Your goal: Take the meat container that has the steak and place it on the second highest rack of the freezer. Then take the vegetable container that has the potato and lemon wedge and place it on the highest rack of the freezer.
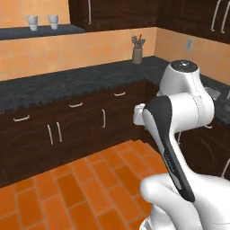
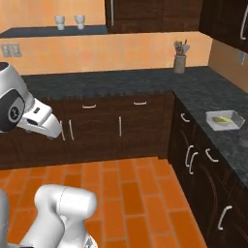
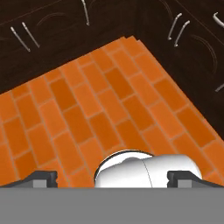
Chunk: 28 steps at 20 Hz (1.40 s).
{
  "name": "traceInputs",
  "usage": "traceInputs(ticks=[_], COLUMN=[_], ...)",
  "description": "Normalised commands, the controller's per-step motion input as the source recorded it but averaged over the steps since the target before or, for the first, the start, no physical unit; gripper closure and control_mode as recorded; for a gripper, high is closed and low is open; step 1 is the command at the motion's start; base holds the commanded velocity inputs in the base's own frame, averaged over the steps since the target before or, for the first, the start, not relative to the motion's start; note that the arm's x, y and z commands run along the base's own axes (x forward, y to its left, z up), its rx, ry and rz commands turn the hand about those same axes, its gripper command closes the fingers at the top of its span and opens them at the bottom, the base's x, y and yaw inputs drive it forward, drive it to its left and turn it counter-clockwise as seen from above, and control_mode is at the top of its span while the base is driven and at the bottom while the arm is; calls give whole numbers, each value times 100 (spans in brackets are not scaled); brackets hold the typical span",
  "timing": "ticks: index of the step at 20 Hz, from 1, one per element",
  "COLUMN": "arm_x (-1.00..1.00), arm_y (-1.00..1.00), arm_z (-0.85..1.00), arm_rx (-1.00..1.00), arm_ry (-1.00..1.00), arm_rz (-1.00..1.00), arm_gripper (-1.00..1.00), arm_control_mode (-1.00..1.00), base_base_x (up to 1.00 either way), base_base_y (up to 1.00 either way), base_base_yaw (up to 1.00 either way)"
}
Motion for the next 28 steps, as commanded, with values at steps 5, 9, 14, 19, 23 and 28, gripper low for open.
traceInputs(ticks=[5, 9, 14, 19, 23, 28], arm_x=[0, 0, 0, 0, 0, 0], arm_y=[0, 0, 0, 0, 0, 0], arm_z=[0, 0, 0, 0, 0, 0], arm_rx=[0, 0, 0, 0, 0, 0], arm_ry=[0, 0, 0, 0, 0, 0], arm_rz=[0, 0, 0, 0, 0, 0], arm_gripper=[-100, -100, -100, -100, -100, -100], arm_control_mode=[100, 100, 100, 100, 100, 100], base_base_x=[100, 89, 76, 56, 47, 54], base_base_y=[0, 0, 0, 1, 16, 30], base_base_yaw=[-36, -44, -51, -60, -64, -63])
